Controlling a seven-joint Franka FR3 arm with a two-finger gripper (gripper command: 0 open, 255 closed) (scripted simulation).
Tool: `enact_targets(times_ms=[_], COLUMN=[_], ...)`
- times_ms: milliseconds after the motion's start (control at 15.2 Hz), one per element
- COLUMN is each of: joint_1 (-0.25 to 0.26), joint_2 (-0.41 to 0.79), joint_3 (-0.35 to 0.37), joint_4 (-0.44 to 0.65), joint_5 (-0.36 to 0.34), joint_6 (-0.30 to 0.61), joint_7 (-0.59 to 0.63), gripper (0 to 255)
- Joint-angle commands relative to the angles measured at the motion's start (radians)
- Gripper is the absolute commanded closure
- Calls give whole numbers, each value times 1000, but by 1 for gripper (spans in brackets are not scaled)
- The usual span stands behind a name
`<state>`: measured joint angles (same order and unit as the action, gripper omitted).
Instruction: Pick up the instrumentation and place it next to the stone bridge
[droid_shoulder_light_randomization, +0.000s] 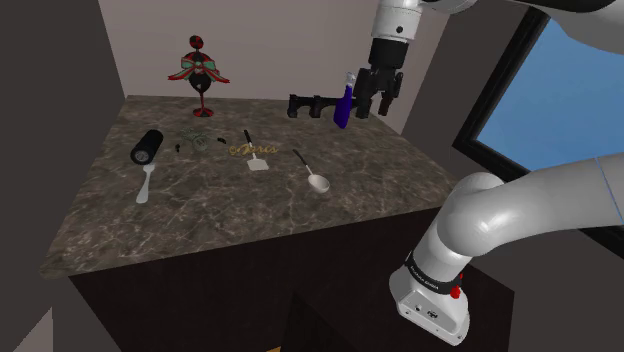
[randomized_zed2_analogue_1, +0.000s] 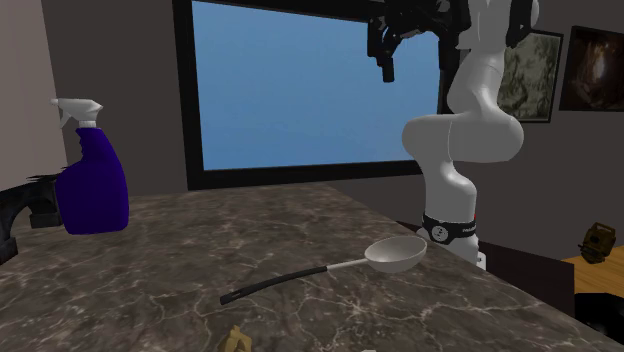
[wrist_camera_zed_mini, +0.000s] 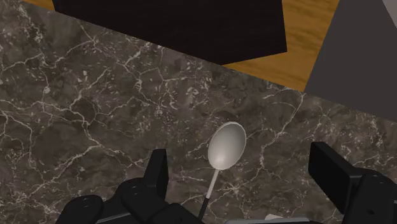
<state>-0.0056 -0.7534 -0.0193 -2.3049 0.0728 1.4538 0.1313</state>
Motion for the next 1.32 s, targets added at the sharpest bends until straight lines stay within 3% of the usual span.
enact_targets(times_ms=[0, 594, 1254], joint_1=[0, -9, -26], joint_2=[0, 249, 592], joint_3=[0, 81, 144], joint_4=[0, 7, 153], joint_5=[0, 22, -20], joint_6=[0, 290, 536], joint_7=[0, 131, 287], gripper=[0, 0, 0])
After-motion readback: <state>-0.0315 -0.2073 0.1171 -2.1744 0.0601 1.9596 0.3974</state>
